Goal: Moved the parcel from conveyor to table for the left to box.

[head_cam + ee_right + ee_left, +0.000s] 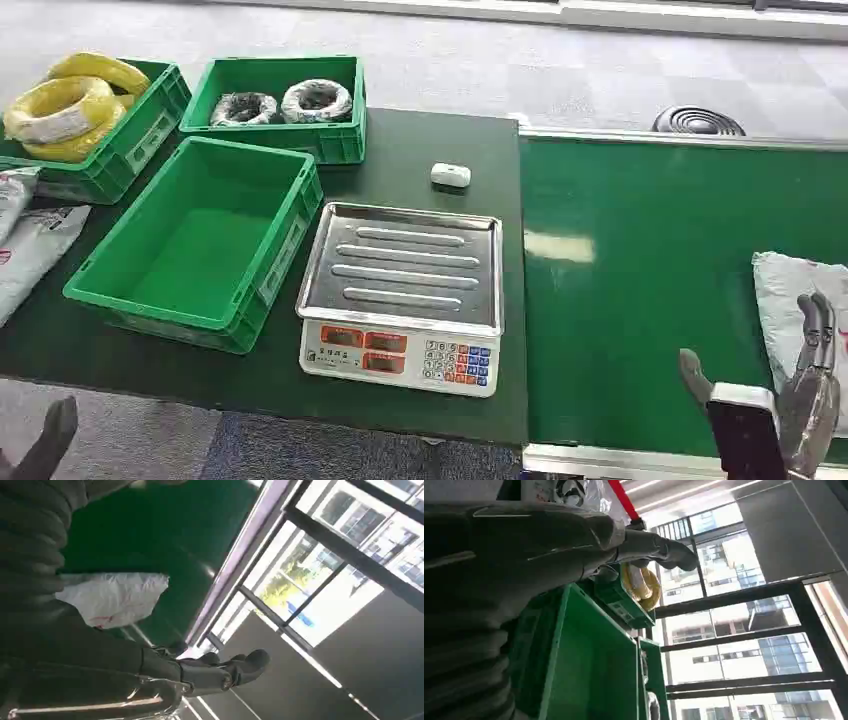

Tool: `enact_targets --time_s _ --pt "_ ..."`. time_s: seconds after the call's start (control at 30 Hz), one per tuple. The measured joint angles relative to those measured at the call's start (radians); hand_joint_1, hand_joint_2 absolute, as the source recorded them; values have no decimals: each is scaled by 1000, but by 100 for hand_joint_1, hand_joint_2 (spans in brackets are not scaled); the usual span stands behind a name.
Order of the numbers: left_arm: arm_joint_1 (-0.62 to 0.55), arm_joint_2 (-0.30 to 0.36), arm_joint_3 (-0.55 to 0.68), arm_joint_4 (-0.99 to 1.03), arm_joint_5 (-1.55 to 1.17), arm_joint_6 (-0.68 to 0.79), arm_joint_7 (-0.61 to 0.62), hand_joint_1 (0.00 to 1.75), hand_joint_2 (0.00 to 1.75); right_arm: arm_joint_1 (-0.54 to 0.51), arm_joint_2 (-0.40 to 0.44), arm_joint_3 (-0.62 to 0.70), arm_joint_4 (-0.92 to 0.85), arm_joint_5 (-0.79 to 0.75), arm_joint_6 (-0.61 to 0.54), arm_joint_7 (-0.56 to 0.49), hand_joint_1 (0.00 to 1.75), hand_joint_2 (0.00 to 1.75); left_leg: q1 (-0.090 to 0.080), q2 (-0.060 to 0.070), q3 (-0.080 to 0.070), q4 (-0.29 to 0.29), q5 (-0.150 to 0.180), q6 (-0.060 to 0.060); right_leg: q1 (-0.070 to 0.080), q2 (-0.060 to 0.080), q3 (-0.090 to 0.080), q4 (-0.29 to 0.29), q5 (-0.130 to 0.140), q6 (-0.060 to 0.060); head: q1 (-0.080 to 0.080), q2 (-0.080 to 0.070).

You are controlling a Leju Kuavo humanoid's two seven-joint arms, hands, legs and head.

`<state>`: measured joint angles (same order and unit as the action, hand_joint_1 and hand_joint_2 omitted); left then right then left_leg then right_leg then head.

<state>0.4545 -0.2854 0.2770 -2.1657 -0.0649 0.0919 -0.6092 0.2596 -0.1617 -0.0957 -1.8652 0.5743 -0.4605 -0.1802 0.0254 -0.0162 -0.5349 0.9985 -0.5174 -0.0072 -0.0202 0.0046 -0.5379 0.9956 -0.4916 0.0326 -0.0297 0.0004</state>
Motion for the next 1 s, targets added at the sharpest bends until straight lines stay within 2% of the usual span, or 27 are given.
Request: enact_targets --time_s 0.03,0.3,0.47,0.67,0.8,1.0 --pt "-8 11 -12 4 5 10 0 0 175 -30 -11 -14 29 22 6 19 0 175 0 0 0 0 0 0 0 0 1 0 0 0 0 0" --pt "-55 91 -111 43 23 93 24 0 175 -320 -152 -160 450 141 65 204 0 175 -1 0 0 1 1 1 -1 1 1 0 2 1 0 0" --pt "-69 109 -148 55 21 112 51 0 175 -443 -238 -220 734 203 134 320 0 175 -1 0 -1 1 1 1 -1 1 0 0 2 1 0 0" --pt "-74 118 -168 56 19 112 68 0 175 -530 -301 -244 986 220 211 359 0 175 -1 0 -2 1 1 1 -1 1 0 0 2 1 1 0" --pt "-72 126 -174 63 24 118 67 0 175 -570 -336 -244 1149 225 307 372 0 175 -1 -1 -2 1 1 1 -1 0 0 0 2 1 0 0" --pt "-71 128 -175 65 31 120 66 0 175 -597 -356 -241 1280 232 310 358 0 175 -1 0 -3 1 1 1 -1 1 -1 0 2 1 0 0"
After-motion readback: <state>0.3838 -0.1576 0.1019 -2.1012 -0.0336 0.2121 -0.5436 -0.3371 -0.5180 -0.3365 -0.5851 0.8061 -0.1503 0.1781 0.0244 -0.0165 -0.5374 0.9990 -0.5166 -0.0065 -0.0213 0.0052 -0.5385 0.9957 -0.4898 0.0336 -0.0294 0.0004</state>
